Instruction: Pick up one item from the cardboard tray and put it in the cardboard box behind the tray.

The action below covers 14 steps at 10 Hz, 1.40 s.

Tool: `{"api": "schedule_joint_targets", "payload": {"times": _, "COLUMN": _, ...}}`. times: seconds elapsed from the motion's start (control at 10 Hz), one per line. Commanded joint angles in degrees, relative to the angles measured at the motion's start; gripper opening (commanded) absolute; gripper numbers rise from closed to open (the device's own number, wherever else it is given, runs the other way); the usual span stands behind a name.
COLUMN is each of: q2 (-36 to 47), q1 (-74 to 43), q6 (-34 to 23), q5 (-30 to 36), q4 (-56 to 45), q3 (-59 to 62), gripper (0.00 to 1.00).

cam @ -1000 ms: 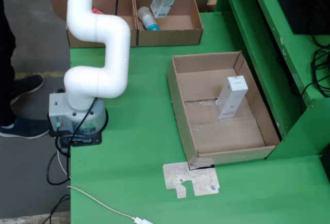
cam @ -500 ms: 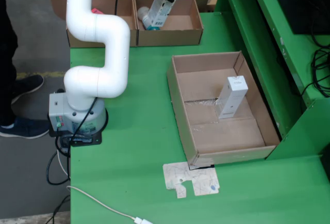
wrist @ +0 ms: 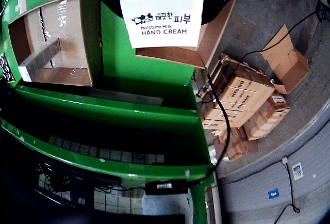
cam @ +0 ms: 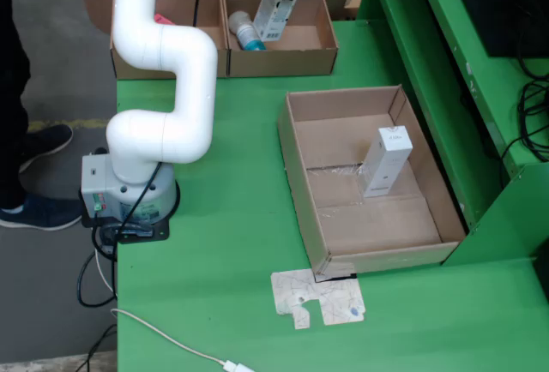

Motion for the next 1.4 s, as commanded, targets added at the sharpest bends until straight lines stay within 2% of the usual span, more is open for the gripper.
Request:
{"api": "schedule_joint_targets", "payload": {"times": 0.0, "q2": -0.14, "q1": -0.91, "q6": -3.06, "q5": -1.69, "q4": 8.32, "q3": 1.49, "gripper": 0.00}}
{"api": "schedule_joint_targets", "payload": {"times": 1.3, "q2": -0.74, "q1": -2.83, "q6": -2.64, "q5": 0.08, "q4": 7.54, "q3": 1.49, "gripper": 0.00}}
